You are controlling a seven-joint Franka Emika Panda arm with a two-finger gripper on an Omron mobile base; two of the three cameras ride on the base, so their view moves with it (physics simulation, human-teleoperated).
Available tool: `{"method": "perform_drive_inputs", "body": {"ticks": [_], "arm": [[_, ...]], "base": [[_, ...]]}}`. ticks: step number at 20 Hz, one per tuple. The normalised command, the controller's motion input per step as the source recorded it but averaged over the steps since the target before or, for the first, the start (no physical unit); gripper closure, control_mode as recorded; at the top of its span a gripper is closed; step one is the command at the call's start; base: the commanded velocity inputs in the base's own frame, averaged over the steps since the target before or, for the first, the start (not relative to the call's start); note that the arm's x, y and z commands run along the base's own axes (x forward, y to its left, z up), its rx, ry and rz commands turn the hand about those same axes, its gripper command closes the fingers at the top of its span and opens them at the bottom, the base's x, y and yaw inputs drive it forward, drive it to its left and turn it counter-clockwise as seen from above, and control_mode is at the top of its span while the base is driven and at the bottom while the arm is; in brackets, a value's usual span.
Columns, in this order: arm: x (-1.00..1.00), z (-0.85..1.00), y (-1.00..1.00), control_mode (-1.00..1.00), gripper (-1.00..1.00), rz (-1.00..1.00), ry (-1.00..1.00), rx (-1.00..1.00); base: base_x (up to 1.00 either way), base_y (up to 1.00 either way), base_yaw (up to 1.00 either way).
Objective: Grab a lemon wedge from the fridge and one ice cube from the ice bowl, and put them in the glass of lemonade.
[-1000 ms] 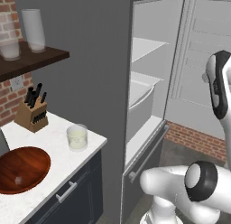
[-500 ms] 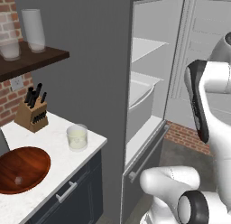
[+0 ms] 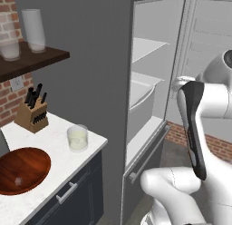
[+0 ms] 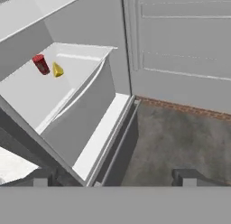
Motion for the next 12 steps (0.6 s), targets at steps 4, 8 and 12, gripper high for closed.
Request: {"method": "perform_drive_inputs", "body": {"ticks": [4,8,12], "arm": [[-0.18,-0.08,0.25,-1.0,-1.0,-0.05,0.03,0.16],[-0.14,-0.11,0.0,-1.0,-1.0,0.12,0.17,-0.02],[-0.03,0.0,0.06,-1.0,-1.0,0.05,0.01,0.0]], "base": [[0.0,0.0,0.0],[0.0,0.0,0.0],[0.0,0.0,0.0]]}}
